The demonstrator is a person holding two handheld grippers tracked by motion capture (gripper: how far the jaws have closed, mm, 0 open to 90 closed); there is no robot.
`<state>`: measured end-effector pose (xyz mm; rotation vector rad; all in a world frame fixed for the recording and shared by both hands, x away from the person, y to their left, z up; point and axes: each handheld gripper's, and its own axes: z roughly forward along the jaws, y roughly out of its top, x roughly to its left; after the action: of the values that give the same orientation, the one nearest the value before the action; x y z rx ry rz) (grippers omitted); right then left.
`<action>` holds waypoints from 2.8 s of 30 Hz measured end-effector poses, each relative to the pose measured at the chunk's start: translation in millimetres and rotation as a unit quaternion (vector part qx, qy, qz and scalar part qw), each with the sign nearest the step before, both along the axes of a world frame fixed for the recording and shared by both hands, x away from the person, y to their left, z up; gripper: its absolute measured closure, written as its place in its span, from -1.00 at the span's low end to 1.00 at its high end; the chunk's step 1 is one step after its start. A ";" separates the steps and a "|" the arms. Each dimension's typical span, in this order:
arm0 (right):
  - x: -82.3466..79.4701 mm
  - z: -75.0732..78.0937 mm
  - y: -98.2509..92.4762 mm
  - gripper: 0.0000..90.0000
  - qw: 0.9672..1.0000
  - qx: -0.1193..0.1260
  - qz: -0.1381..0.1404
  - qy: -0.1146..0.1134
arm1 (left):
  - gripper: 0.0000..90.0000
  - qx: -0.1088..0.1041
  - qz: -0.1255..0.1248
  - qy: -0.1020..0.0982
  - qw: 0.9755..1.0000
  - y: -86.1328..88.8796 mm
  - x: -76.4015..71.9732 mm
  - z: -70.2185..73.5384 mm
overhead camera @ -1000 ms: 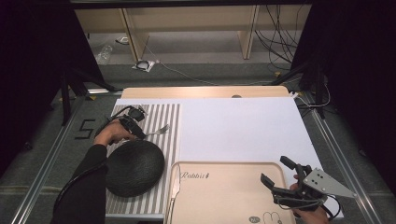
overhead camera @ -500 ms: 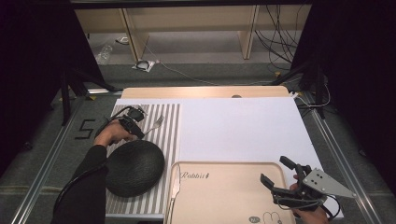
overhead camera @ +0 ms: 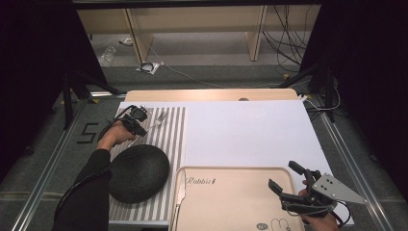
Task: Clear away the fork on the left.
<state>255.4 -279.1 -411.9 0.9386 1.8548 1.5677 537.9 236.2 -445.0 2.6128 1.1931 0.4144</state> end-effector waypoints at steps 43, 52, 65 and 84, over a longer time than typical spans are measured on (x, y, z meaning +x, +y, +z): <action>-0.8 0.5 2.3 -0.70 1.000 -0.003 0.002 -0.003 | 0.83 -0.162 -0.030 -0.108 0.980 -52.0 -110.9 59.9; -1.2 0.7 2.1 -0.70 1.000 -0.003 0.003 -0.004 | 0.83 -0.170 -0.037 -0.099 0.980 -59.7 -124.1 57.0; -2.0 1.3 2.6 -0.70 1.000 -0.003 0.002 -0.003 | 0.83 -0.188 -0.045 -0.091 0.977 -71.2 -151.2 53.8; -3.0 1.9 2.6 -0.70 1.000 -0.003 0.004 -0.005 | 0.83 -0.211 -0.065 -0.035 0.975 -93.2 -187.4 41.9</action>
<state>252.4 -276.5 -410.0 0.9202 1.8574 1.5678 350.6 143.0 -403.1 2.2705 0.9572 0.1989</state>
